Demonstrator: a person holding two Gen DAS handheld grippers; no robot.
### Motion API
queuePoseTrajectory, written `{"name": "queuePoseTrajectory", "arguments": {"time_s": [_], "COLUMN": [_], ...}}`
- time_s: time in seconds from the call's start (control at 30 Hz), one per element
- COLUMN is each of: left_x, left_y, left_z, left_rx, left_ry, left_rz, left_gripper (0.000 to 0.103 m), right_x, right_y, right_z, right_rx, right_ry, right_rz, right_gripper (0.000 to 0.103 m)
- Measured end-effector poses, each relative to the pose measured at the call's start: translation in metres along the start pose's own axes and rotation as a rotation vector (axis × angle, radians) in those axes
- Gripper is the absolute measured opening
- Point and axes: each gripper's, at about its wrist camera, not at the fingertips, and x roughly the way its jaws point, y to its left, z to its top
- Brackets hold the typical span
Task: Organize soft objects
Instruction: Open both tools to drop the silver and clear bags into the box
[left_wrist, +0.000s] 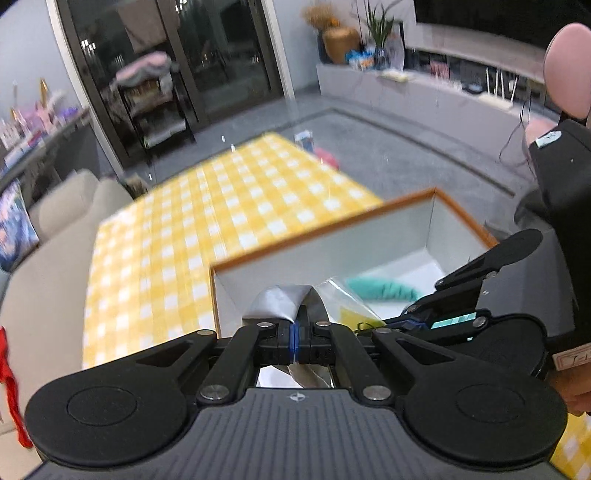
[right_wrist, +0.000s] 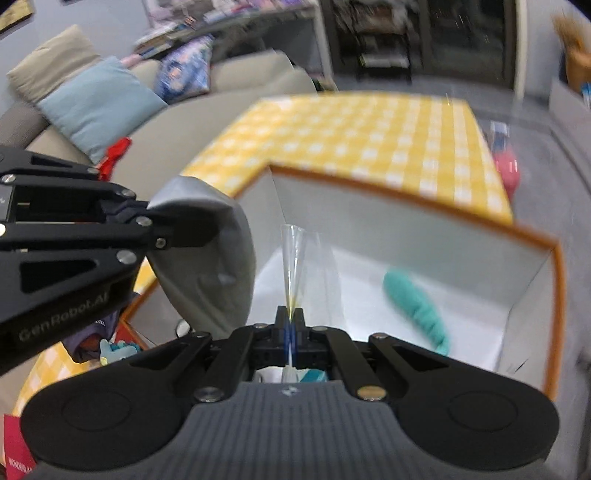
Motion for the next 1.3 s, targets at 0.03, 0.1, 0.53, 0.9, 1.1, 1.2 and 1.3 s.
{"name": "queuePoseTrajectory", "arguments": {"time_s": [0.03, 0.1, 0.53, 0.9, 1.1, 1.2, 1.3], "left_x": [0.007, 0.020, 0.062, 0.063, 0.043, 0.032, 0.019], "left_y": [0.003, 0.007, 0.021, 0.029, 0.045, 0.046, 0.047], "left_z": [-0.002, -0.007, -0.026, -0.022, -0.012, -0.010, -0.006], "left_rx": [-0.003, -0.007, -0.054, -0.105, -0.183, -0.187, -0.199], "left_ry": [0.021, 0.056, 0.184, 0.179, 0.130, 0.114, 0.093], "left_rz": [-0.007, -0.019, -0.072, -0.015, -0.022, -0.011, -0.002], "left_gripper": [0.000, 0.000, 0.004, 0.069, 0.069, 0.069, 0.069], "right_x": [0.006, 0.016, 0.049, 0.041, 0.026, 0.019, 0.010], "right_y": [0.000, 0.001, 0.005, 0.005, 0.006, 0.006, 0.007], "right_z": [-0.002, -0.007, -0.015, -0.011, -0.008, -0.006, -0.004], "right_rx": [0.009, 0.018, 0.074, 0.064, 0.043, 0.038, 0.030], "right_ry": [0.016, 0.045, 0.096, 0.063, 0.030, 0.017, 0.001], "right_rz": [0.002, 0.000, 0.038, 0.028, 0.017, 0.019, 0.019], "right_gripper": [0.000, 0.000, 0.005, 0.031, 0.031, 0.031, 0.032]}}
